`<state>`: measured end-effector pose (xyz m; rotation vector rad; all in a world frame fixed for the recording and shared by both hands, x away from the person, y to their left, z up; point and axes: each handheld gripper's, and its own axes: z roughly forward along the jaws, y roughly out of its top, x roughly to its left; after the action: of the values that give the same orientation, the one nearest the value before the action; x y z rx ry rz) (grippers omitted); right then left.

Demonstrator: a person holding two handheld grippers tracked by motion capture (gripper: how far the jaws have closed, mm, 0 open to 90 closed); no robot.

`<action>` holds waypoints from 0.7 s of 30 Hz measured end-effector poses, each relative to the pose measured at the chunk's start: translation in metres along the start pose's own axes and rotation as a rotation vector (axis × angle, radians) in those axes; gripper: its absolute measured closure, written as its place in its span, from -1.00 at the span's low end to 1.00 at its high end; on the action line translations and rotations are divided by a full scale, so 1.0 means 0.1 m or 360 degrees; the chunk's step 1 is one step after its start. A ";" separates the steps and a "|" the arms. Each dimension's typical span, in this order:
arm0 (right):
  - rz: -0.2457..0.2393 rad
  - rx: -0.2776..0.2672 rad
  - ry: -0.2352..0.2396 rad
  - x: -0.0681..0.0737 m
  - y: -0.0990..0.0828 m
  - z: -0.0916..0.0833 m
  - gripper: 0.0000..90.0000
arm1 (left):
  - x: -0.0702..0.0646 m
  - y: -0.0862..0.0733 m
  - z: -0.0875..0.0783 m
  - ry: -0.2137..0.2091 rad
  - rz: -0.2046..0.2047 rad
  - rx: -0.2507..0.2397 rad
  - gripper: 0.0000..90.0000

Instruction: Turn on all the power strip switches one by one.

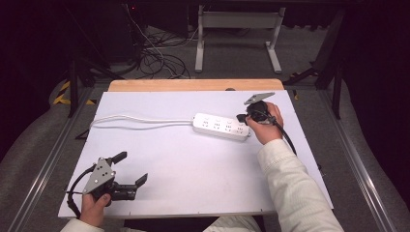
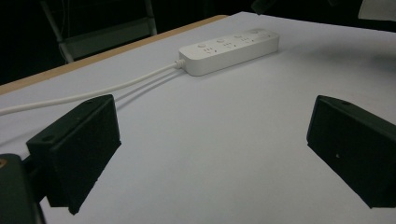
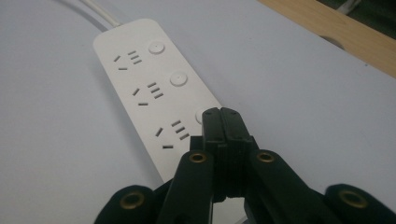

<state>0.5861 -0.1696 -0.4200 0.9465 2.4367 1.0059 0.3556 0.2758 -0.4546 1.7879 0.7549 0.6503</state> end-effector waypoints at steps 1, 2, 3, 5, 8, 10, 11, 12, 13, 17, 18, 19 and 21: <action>0.0000 0.0000 0.0000 0.00 0.00 0.00 1.00 | 0.00 0.00 0.00 0.0000 0.0001 0.0001 -0.93; 0.0007 0.0010 -0.0002 -0.01 0.00 0.02 1.00 | 0.00 0.00 0.00 0.0002 0.0000 0.0000 -0.93; 0.0008 0.0022 -0.0002 -0.02 -0.01 0.03 1.00 | 0.00 0.00 0.00 0.0002 0.0000 0.0000 -0.93; 0.0011 0.0045 0.0002 -0.03 -0.01 0.07 1.00 | 0.00 0.00 0.00 0.0002 -0.0002 -0.0001 -0.93; -0.0002 0.0072 -0.0005 -0.03 -0.01 0.09 1.00 | 0.00 0.00 0.00 0.0004 -0.0001 0.0000 -0.93; -0.0008 0.0086 -0.0010 -0.03 -0.01 0.11 1.00 | 0.00 0.00 0.00 0.0005 -0.0001 0.0001 -0.93; -0.0007 0.0093 -0.0015 -0.03 -0.02 0.12 1.00 | 0.00 0.00 0.00 0.0005 -0.0002 0.0001 -0.93; -0.0009 0.0126 -0.0026 -0.05 -0.03 0.15 1.00 | 0.00 0.00 0.00 0.0005 -0.0002 0.0000 -0.93; -0.0007 0.0141 -0.0034 -0.06 -0.03 0.16 1.00 | 0.00 0.00 0.00 0.0005 -0.0002 0.0001 -0.93; -0.0008 0.0174 -0.0047 -0.08 -0.05 0.21 1.00 | 0.00 0.00 0.00 0.0007 -0.0002 0.0003 -0.93; -0.0008 0.0174 -0.0047 -0.08 -0.05 0.21 1.00 | 0.01 0.00 0.00 0.0008 -0.0003 0.0003 -0.93; -0.0003 0.0183 -0.0049 -0.09 -0.05 0.23 1.00 | 0.01 0.00 0.00 0.0008 -0.0002 0.0004 -0.93; -0.0005 0.0187 -0.0051 -0.09 -0.05 0.23 1.00 | 0.01 0.00 0.00 0.0008 -0.0003 0.0006 -0.93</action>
<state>0.6022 -0.1669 -0.4396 0.9885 2.4928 0.8477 0.3560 0.2765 -0.4547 1.7892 0.7613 0.6528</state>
